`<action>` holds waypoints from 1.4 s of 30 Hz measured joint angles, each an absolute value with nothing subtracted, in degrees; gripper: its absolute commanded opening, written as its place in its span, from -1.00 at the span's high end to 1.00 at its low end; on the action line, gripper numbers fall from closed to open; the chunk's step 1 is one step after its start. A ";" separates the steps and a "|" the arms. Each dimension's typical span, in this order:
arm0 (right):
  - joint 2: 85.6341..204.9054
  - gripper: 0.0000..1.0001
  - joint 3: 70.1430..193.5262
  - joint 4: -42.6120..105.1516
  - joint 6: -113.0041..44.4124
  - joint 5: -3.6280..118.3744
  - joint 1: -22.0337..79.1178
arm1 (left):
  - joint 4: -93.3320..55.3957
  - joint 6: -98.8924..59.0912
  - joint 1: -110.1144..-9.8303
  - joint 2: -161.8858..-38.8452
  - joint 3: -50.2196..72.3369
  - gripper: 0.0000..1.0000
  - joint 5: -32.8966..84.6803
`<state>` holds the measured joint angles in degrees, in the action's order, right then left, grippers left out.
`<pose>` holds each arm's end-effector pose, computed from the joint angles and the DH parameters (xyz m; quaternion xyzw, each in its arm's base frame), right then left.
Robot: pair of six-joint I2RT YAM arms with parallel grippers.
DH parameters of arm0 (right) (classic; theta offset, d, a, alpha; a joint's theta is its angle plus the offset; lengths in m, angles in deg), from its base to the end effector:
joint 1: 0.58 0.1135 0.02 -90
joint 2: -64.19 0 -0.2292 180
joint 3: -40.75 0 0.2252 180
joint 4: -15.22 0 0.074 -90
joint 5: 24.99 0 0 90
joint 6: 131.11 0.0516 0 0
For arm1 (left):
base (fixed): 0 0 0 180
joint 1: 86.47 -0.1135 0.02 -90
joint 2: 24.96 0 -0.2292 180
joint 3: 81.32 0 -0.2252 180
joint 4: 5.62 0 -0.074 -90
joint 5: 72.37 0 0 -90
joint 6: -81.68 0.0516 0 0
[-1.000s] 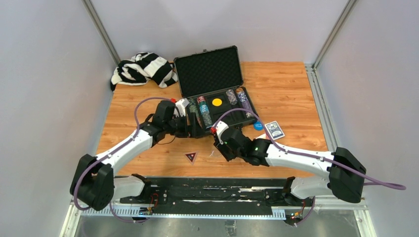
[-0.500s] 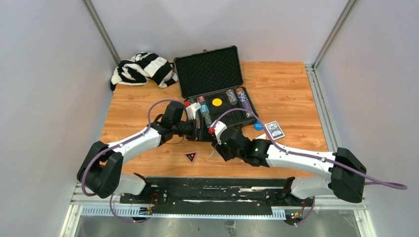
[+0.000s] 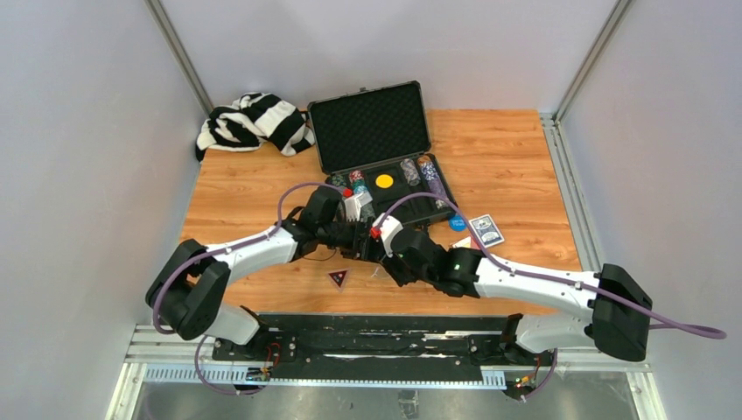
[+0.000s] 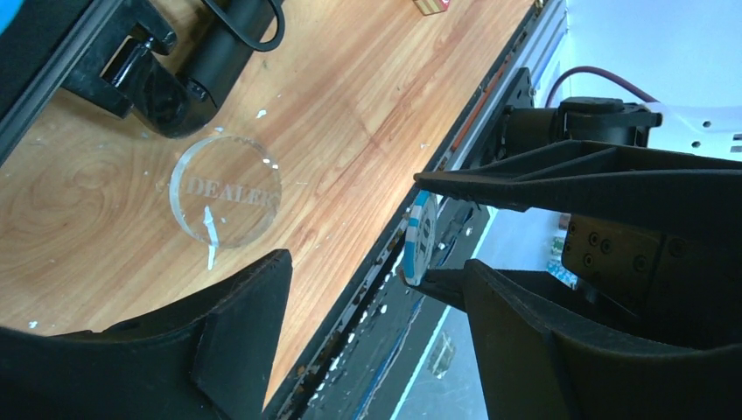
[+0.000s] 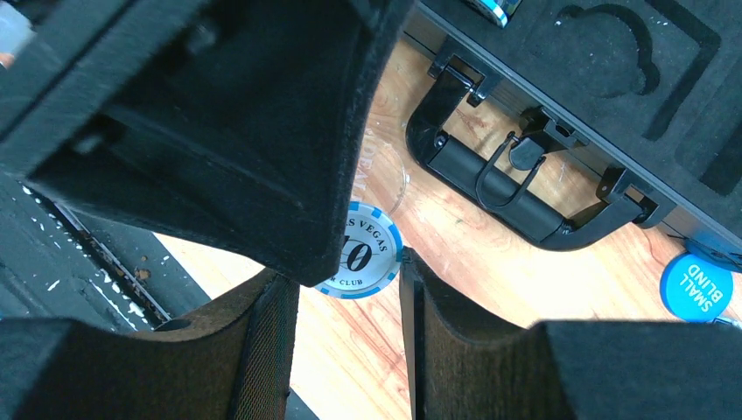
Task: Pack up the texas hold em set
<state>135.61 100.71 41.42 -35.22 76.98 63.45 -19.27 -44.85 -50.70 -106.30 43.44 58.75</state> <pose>0.1262 0.2347 0.2100 -0.3935 0.8025 0.1746 0.4131 0.2029 -0.1880 0.1688 0.1435 0.8487 -0.4913 0.1334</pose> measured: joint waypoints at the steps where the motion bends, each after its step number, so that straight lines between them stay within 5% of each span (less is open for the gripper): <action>1: 135.37 0.18 100.71 41.44 -35.22 76.96 63.47 | -19.22 -44.79 -50.53 -106.52 43.37 -0.41 58.78; 5: 134.64 0.18 100.71 41.40 -35.22 76.96 64.10 | -18.90 -44.55 -49.59 -107.04 42.72 -0.19 58.95; 24: 134.51 0.18 100.71 40.91 -35.22 76.92 64.23 | -18.20 -43.81 -48.01 -109.14 40.88 0.17 60.46; 34: 134.58 0.18 100.71 40.85 -35.22 77.00 64.23 | -17.59 -44.05 -47.64 -109.49 40.66 0.98 61.31; 42: 134.62 0.12 100.69 40.74 -35.20 77.07 64.23 | -17.76 -43.57 -47.60 -109.49 40.22 1.00 61.09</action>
<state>134.62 100.69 40.74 -35.20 77.07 64.23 -17.76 -43.57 -47.60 -109.49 40.22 61.09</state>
